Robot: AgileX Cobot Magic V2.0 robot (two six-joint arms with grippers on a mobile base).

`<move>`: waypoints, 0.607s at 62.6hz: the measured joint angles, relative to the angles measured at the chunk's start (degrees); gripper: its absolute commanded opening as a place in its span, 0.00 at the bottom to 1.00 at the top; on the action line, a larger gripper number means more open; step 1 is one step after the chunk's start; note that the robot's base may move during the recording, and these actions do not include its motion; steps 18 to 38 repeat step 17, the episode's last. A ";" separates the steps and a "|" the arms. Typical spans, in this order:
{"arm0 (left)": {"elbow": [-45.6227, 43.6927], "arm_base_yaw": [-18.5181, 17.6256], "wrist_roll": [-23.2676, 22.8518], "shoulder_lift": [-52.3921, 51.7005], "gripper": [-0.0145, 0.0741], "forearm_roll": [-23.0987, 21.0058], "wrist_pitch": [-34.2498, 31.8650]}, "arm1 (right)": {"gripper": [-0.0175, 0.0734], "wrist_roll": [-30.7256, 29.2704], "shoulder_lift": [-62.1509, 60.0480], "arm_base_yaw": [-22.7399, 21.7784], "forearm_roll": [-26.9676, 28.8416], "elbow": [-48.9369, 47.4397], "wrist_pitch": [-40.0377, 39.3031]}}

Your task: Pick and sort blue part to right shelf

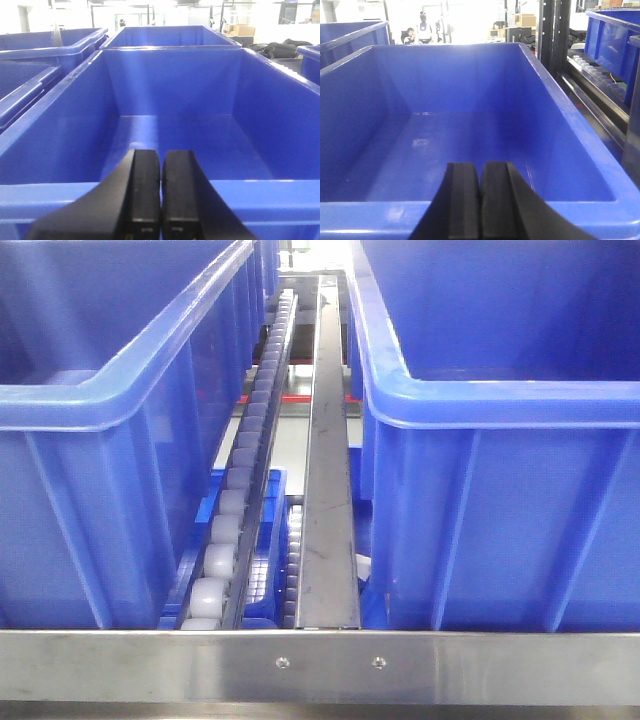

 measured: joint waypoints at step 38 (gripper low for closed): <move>0.00 0.00 0.00 0.00 0.30 0.00 0.00 | 0.22 0.00 0.00 0.00 0.00 0.00 0.00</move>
